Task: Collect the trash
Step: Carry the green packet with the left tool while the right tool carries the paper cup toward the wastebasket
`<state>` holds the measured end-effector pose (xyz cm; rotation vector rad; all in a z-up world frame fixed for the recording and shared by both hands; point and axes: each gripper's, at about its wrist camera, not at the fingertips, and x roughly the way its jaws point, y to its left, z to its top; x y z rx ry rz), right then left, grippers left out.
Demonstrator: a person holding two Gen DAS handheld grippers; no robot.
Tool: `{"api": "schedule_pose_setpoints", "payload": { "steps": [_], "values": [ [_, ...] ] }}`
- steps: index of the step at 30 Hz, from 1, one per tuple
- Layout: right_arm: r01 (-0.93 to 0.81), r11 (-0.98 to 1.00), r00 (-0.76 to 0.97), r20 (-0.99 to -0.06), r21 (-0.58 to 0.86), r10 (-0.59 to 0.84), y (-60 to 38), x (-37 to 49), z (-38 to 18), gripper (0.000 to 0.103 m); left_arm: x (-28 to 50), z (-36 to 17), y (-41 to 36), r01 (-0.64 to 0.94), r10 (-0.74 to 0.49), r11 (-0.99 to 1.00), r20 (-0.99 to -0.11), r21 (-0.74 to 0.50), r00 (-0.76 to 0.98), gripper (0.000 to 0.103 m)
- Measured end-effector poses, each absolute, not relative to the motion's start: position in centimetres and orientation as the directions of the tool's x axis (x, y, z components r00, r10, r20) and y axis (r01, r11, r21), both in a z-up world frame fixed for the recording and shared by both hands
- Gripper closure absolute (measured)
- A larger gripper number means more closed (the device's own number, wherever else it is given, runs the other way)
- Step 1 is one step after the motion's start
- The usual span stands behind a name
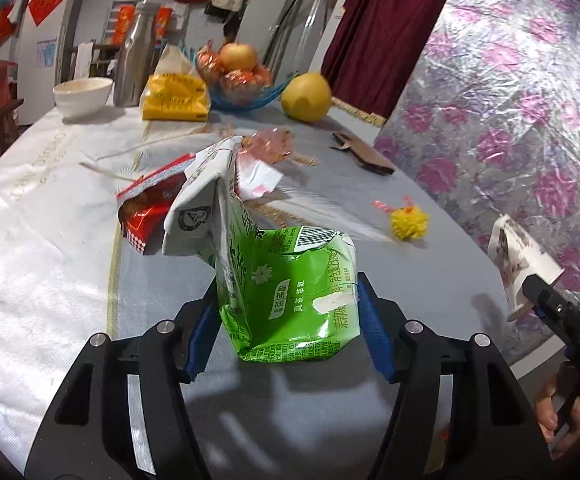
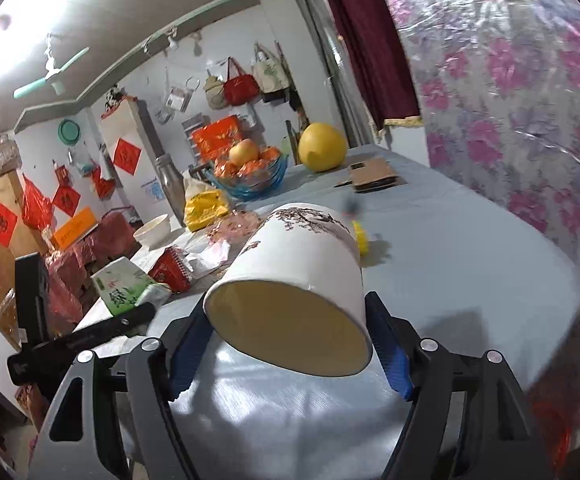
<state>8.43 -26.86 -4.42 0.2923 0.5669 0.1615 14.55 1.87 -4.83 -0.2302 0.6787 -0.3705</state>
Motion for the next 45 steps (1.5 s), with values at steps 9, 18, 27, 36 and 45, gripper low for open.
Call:
{"api": "schedule_pose_setpoints", "payload": {
  "steps": [9, 18, 27, 36, 45],
  "values": [
    [0.003, 0.949, 0.860, -0.485, 0.316, 0.159, -31.7, 3.3, -4.3, 0.028, 12.0, -2.6, -1.7, 0.337, -0.435, 0.901, -0.551, -0.275, 0.712, 0.041],
    [0.088, 0.947, 0.882, -0.467, 0.310, 0.071, -37.3, -2.3, -4.4, 0.028, 9.7, -1.1, -8.0, 0.449, -0.496, 0.863, -0.555, -0.232, 0.668, 0.041],
    [0.208, 0.940, 0.854, -0.519, 0.272, -0.039, -42.5, -6.1, -6.9, 0.028, 7.4, -1.9, -15.7, 0.581, -0.570, 0.789, -0.589, -0.199, 0.573, 0.041],
    [0.346, 0.900, 0.749, -0.655, 0.263, -0.096, -47.5, -7.5, -14.0, 0.027, 5.8, -3.9, -23.0, 0.691, -0.612, 0.702, -0.642, -0.173, 0.461, 0.041],
    [0.460, 0.827, 0.592, -0.806, 0.324, -0.014, -51.9, -6.2, -24.8, 0.023, 4.6, -6.1, -28.1, 0.760, -0.614, 0.633, -0.694, -0.148, 0.376, 0.041]
  ]
}}
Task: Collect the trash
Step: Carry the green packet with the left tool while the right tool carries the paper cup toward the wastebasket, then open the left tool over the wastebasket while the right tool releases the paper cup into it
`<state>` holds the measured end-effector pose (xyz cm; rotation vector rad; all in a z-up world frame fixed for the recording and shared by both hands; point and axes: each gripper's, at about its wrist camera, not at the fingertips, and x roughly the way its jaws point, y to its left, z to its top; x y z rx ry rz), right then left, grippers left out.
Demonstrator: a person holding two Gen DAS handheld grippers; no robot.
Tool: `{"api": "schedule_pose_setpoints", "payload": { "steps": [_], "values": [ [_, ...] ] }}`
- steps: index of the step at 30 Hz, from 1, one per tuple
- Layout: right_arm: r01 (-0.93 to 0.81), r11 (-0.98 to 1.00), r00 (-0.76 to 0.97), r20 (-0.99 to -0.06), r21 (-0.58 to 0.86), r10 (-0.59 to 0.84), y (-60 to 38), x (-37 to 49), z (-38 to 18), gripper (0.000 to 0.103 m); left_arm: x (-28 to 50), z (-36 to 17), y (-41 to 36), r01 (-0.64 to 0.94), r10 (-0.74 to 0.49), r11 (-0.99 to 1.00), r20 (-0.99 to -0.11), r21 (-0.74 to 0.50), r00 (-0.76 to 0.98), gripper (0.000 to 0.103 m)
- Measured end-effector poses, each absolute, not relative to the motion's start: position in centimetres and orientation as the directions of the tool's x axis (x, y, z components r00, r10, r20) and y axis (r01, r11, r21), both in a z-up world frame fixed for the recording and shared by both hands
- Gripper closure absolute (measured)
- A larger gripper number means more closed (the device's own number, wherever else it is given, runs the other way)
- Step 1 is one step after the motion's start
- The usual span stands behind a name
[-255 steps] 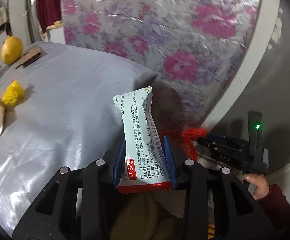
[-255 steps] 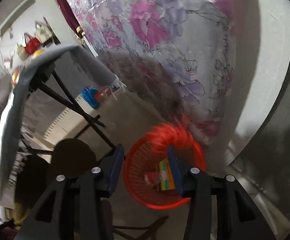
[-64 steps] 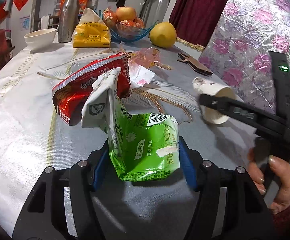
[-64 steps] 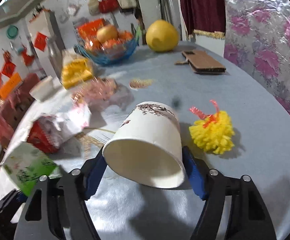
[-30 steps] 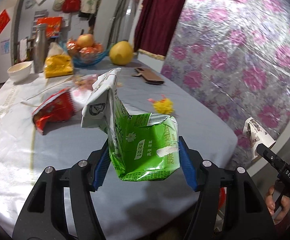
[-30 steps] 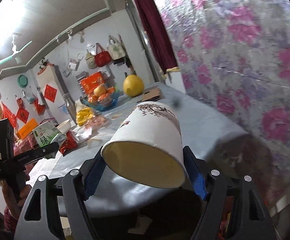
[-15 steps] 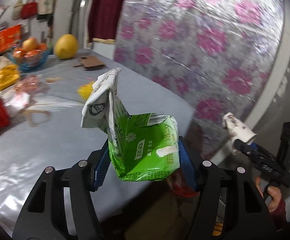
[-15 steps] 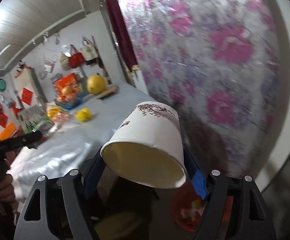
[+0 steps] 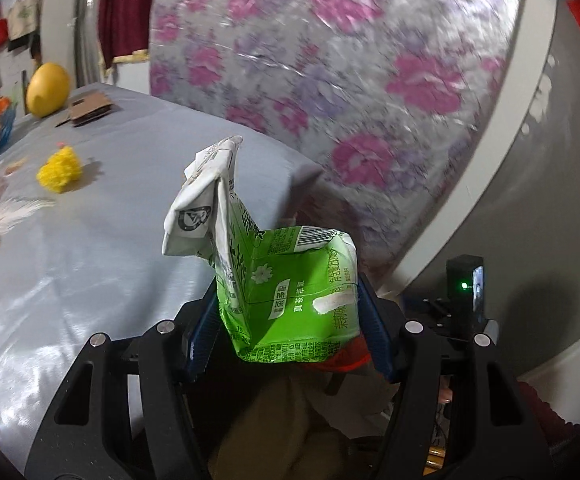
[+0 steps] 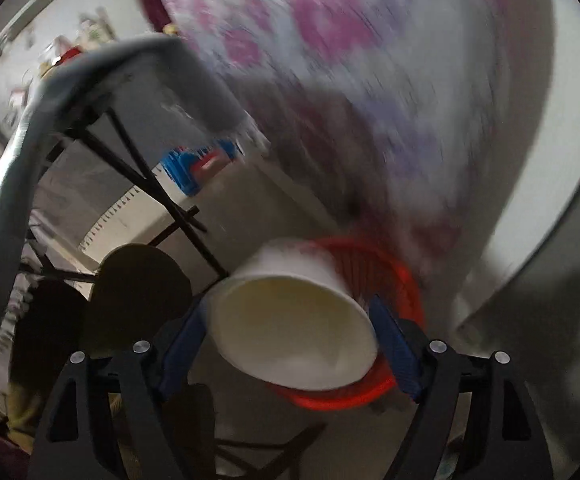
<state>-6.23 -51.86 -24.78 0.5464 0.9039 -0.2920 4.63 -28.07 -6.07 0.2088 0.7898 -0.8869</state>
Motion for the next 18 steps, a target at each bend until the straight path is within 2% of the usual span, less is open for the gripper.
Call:
{"api": "schedule_pose_setpoints", "payload": {
  "steps": [8, 18],
  "values": [
    [0.475, 0.810, 0.683, -0.725, 0.344, -0.093, -53.5, -8.3, -20.9, 0.020, 3.2, -7.4, -31.5, 0.811, -0.624, 0.569, -0.715, -0.140, 0.315, 0.041],
    [0.518, 0.779, 0.710, -0.686, 0.354, -0.160, -55.5, -9.4, -18.6, 0.018, 2.1, -10.0, -37.9, 0.874, -0.611, 0.466, -0.765, -0.139, 0.204, 0.040]
  ]
}}
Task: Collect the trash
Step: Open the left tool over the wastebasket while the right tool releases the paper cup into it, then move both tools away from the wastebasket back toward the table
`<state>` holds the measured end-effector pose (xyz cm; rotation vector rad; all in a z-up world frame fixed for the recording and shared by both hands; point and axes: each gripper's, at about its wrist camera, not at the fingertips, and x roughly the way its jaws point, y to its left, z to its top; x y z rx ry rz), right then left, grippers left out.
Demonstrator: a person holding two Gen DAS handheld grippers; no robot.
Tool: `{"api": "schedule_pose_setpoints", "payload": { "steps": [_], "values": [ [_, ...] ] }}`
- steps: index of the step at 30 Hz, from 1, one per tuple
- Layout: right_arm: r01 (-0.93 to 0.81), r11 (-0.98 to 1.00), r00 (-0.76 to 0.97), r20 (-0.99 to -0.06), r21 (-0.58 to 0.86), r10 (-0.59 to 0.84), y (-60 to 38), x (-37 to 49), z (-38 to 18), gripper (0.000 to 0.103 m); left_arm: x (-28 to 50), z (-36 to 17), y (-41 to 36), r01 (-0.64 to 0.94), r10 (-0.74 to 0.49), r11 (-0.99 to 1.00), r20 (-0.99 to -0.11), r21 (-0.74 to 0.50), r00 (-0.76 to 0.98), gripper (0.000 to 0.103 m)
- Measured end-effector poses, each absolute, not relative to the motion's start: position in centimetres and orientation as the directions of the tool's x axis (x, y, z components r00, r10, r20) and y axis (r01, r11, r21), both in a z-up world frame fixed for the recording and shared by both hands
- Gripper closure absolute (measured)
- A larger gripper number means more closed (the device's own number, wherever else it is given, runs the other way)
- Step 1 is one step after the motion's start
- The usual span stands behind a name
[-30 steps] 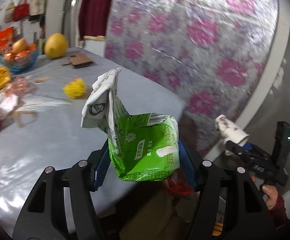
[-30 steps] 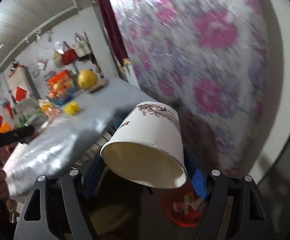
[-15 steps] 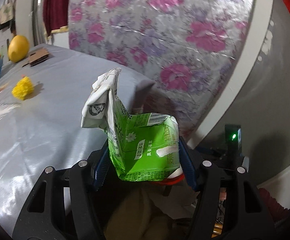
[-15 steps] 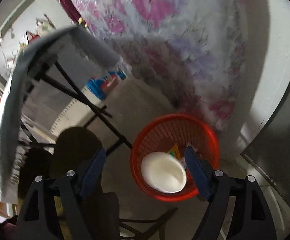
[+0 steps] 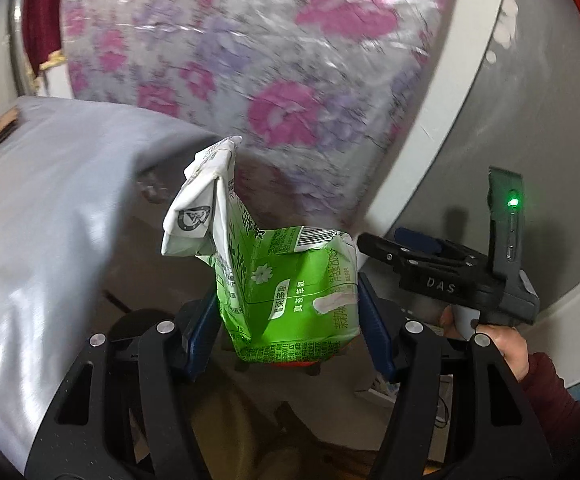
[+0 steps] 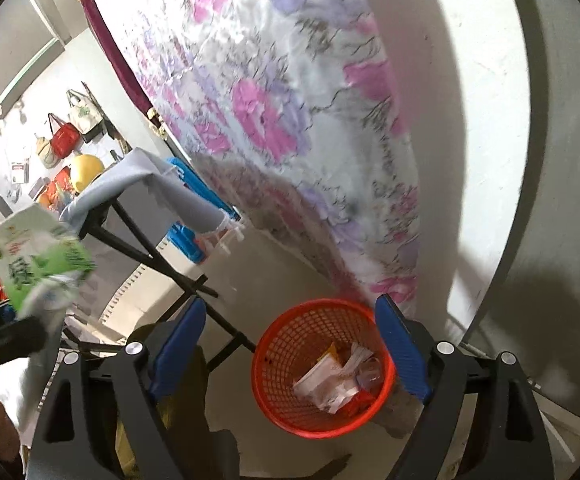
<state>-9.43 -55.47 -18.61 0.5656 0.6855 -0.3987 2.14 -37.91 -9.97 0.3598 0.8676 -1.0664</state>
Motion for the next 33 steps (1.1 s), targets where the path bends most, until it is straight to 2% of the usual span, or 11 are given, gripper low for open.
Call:
{"api": "schedule_pose_setpoints", "payload": {
  "steps": [3, 7, 10, 21, 33],
  "values": [
    [0.524, 0.773, 0.717, -0.676, 0.358, -0.172, -56.0, -9.9, -18.2, 0.018, 1.9, -10.7, -40.8, 0.893, -0.601, 0.432, -0.779, -0.125, 0.182, 0.039],
    [0.531, 0.765, 0.727, -0.660, 0.364, -0.190, -56.6, -10.8, -17.5, 0.018, 1.4, -11.3, -42.9, 0.904, -0.574, 0.425, -0.786, -0.044, 0.232, 0.018],
    [0.529, 0.762, 0.735, -0.650, 0.373, -0.191, -56.8, -11.2, -17.3, 0.018, 1.5, -11.2, -42.5, 0.899, -0.577, 0.437, -0.777, -0.033, 0.252, 0.014],
    [0.487, 0.786, 0.755, -0.636, 0.382, -0.159, -55.1, -10.5, -16.3, 0.018, 3.3, -9.2, -38.6, 0.837, -0.573, 0.547, -0.740, -0.024, 0.353, 0.011],
    [0.414, 0.854, 0.774, -0.615, 0.317, -0.147, -51.3, -9.1, -13.7, 0.014, 5.2, -6.6, -33.0, 0.759, -0.565, 0.649, -0.693, -0.038, 0.448, 0.008]
  ]
}}
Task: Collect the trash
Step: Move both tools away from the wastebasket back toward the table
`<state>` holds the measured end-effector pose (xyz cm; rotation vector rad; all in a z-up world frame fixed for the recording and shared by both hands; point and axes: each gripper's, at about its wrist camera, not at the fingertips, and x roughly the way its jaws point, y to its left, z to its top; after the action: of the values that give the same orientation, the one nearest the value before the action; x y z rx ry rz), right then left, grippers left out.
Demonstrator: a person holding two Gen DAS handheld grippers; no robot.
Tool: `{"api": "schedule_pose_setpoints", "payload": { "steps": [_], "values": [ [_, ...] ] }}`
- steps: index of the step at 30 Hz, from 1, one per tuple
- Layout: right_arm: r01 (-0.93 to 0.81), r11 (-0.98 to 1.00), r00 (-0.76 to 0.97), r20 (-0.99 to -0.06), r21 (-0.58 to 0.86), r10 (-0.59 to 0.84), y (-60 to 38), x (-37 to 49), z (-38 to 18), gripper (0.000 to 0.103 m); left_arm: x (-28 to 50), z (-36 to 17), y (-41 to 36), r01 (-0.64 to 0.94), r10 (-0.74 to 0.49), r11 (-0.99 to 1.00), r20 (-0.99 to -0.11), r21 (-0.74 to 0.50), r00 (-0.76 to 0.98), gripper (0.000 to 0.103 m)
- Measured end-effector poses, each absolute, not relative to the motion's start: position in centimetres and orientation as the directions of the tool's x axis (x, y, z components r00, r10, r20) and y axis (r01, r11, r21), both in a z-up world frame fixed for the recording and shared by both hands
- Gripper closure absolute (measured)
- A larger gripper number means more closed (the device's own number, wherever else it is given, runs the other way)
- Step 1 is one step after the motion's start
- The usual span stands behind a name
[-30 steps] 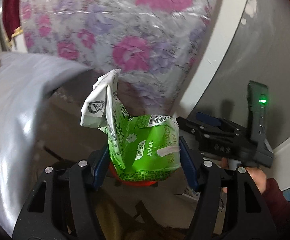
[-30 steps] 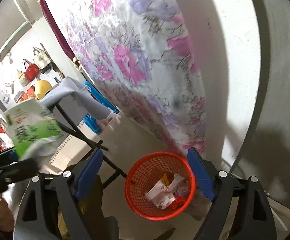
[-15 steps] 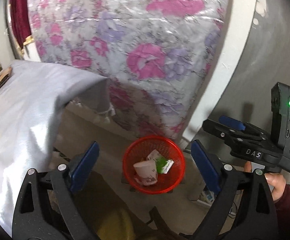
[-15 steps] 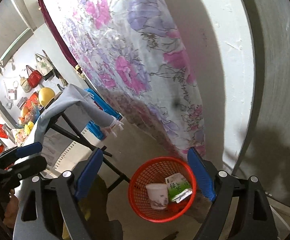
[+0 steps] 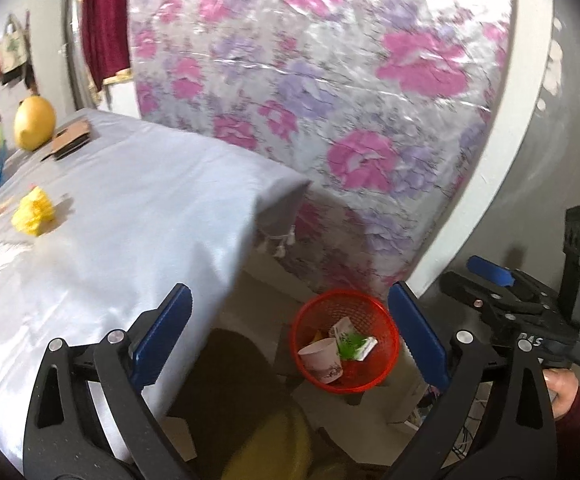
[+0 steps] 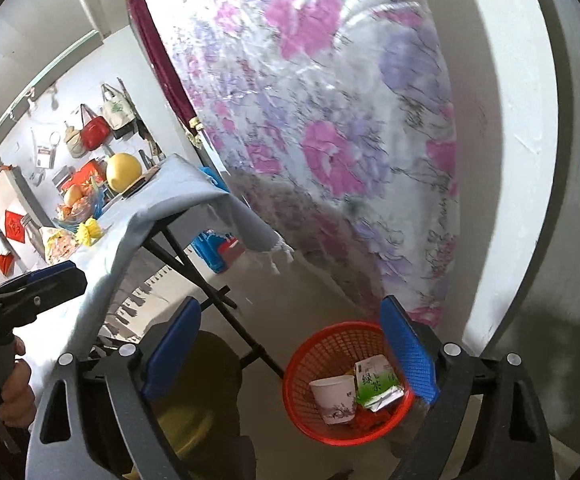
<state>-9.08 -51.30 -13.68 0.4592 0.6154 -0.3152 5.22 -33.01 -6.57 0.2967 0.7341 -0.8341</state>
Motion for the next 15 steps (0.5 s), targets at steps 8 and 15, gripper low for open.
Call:
{"api": "schedule_pose_setpoints", "payload": {
  "steps": [8, 15],
  "values": [
    [0.385, 0.875, 0.782, -0.607, 0.293, -0.141, -49.7, -8.7, -12.2, 0.013, 6.8, -5.1, -27.4, 0.678, -0.522, 0.735, -0.652, -0.016, 0.550, 0.008],
    [0.339, 0.906, 0.773, -0.623, 0.252, -0.116, -46.7, -7.1, -11.3, 0.012, 9.9, -4.2, -19.7, 0.546, -0.426, 0.838, -0.624, 0.000, 0.655, 0.007]
  ]
}}
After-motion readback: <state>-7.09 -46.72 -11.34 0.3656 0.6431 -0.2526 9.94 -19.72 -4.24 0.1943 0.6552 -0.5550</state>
